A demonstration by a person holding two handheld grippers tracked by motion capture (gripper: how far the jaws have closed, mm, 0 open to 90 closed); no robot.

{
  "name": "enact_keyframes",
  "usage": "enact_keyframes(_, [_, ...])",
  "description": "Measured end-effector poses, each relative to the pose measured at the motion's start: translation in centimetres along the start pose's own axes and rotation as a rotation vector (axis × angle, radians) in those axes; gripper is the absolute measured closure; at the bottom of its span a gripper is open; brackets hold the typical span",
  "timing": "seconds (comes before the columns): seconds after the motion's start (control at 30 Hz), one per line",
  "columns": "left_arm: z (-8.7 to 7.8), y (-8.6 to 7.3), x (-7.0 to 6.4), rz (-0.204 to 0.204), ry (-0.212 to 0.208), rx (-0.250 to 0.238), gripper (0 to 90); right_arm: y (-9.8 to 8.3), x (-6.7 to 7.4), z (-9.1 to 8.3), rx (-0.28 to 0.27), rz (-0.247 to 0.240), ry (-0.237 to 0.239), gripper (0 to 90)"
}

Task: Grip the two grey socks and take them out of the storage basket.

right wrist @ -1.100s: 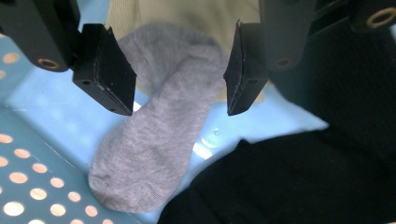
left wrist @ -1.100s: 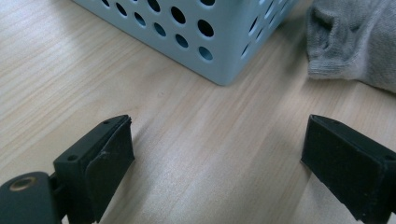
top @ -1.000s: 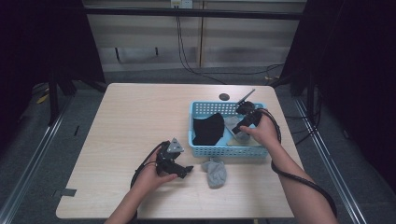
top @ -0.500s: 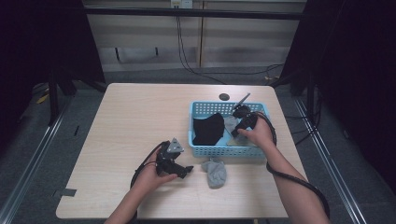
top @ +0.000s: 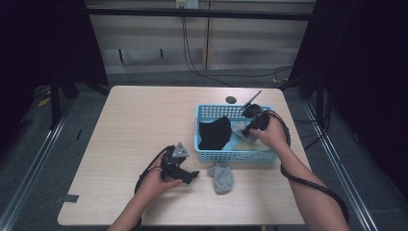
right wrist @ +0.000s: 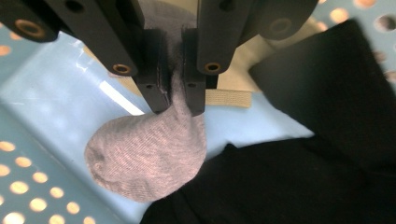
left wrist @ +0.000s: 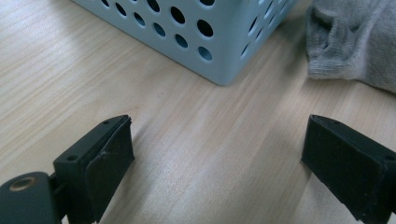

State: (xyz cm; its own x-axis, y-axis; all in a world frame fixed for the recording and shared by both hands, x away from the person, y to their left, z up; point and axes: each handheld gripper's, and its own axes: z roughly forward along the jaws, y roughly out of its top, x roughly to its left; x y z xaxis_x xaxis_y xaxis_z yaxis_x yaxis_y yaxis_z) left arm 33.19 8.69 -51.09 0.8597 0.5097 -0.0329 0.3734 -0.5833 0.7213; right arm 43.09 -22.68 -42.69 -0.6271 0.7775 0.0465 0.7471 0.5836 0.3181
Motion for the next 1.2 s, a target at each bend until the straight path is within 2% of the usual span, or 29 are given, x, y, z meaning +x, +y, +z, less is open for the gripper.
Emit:
enact_keyframes(0.47, [0.0,0.0,0.0,0.003,0.0,0.0,8.2,0.4,1.1,-3.8,-0.02,-0.056,0.017,83.8])
enact_keyframes(0.77, [0.0,0.0,0.0,0.003,0.002,0.0,8.2,0.0,1.6,-5.3,-0.031,-0.083,0.032,83.9])
enact_keyframes(0.8, [0.0,0.0,0.0,0.003,0.002,0.0,8.2,-0.1,1.8,-5.7,-0.034,-0.098,0.032,83.8])
enact_keyframes(0.97, [0.0,0.0,0.0,0.003,0.002,0.001,8.2,-0.3,2.3,-6.4,-0.035,-0.115,0.029,83.8])
enact_keyframes(1.2, [0.0,0.0,0.0,0.003,0.002,0.001,8.3,-0.5,3.6,-7.4,-0.027,-0.182,0.029,83.9])
